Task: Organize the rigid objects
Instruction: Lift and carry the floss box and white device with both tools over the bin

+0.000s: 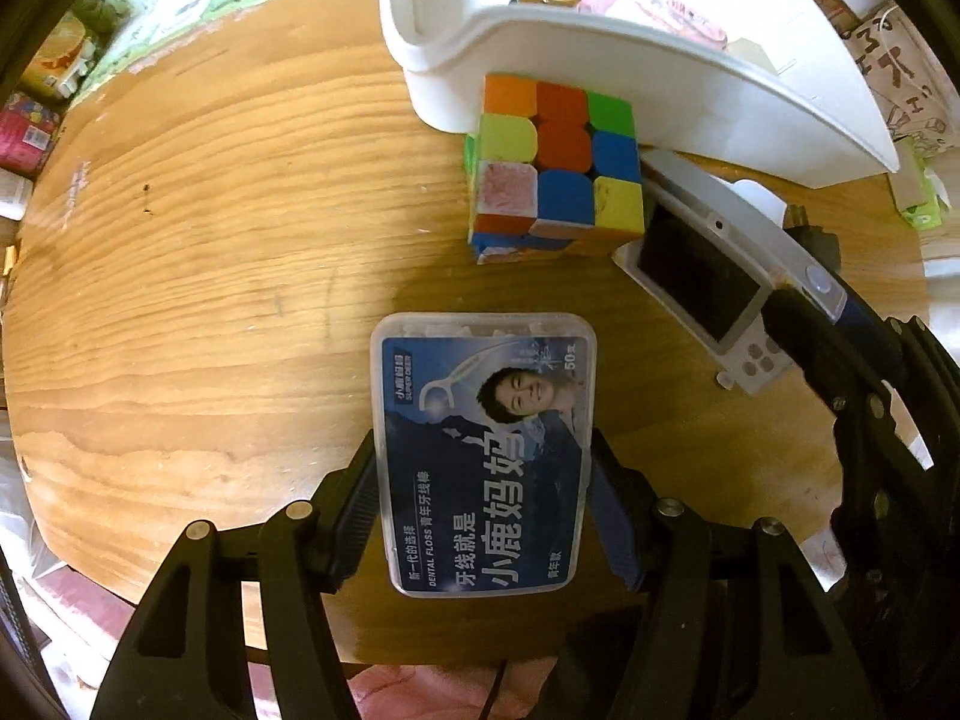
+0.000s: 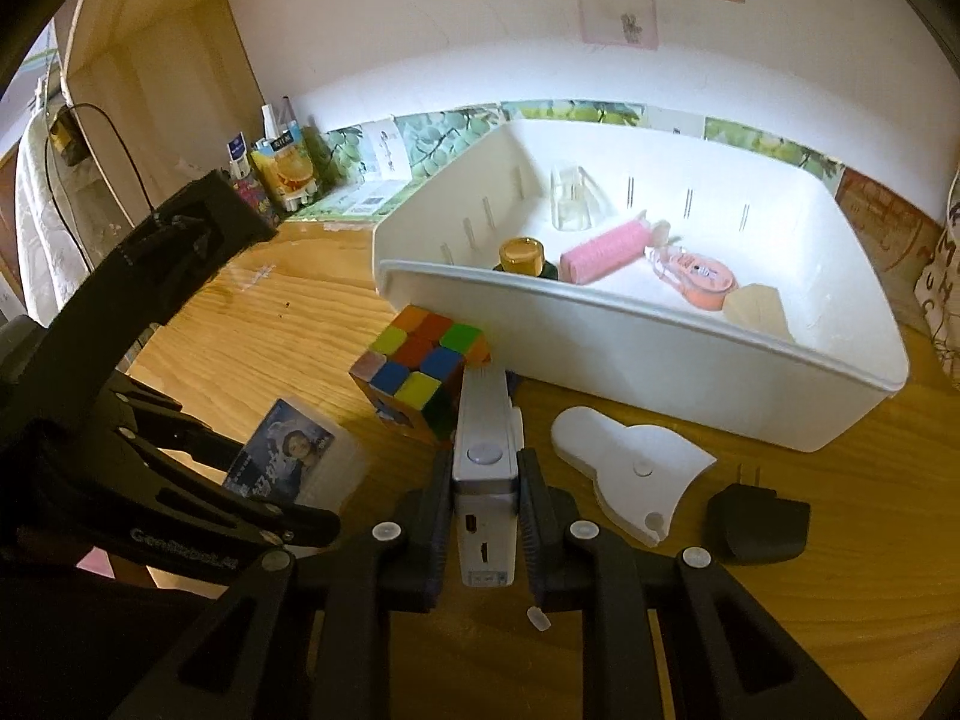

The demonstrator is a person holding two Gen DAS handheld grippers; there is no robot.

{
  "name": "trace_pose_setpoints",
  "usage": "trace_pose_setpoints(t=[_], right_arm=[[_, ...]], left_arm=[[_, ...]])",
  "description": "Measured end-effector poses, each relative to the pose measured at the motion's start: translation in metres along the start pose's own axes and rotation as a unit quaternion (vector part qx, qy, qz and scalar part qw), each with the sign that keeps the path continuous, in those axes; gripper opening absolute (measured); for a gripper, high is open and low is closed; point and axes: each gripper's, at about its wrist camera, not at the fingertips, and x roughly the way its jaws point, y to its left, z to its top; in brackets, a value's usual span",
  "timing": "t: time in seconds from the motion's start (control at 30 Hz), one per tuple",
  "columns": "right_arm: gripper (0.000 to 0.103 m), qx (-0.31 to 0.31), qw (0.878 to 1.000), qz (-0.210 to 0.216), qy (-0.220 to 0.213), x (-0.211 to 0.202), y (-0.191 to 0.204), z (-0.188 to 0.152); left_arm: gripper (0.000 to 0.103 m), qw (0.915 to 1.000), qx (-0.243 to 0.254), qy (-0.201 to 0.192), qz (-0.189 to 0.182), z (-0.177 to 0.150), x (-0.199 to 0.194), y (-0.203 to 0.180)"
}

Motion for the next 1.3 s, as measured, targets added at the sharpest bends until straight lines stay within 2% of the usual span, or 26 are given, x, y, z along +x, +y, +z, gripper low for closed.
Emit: trace_pose_setpoints(t=[0.33, 0.6, 0.63, 0.9, 1.03, 1.3], right_arm=[[0.020, 0.013, 0.999, -0.025, -0.030, -0.031, 0.001, -0.005], [0.020, 0.011, 0.997, -0.051, -0.053, -0.059, 0.008, -0.006], [0.020, 0.011, 0.997, -0.052, -0.055, -0.062, 0.008, -0.006], [0.020, 0.007, 0.994, -0.078, -0.070, -0.085, 0.006, 0.005], [0.020, 0.010, 0.992, -0.093, -0.085, -0.097, -0.002, 0.016], [0.020, 0.007, 0.986, -0.119, -0.119, -0.109, -0.026, 0.047]], left_arm=[[0.067, 0.9986, -0.008, -0.053, -0.002, -0.030, -0.034, 0.010], [0.067, 0.9966, 0.006, -0.082, 0.008, -0.049, -0.058, 0.012], [0.067, 0.9962, 0.008, -0.086, 0.008, -0.040, -0.060, 0.006], [0.067, 0.9904, 0.021, -0.136, 0.000, -0.040, -0.108, -0.002], [0.067, 0.9878, 0.024, -0.153, -0.017, -0.033, -0.125, -0.005], [0.067, 0.9796, 0.045, -0.196, -0.002, -0.007, -0.155, -0.023]])
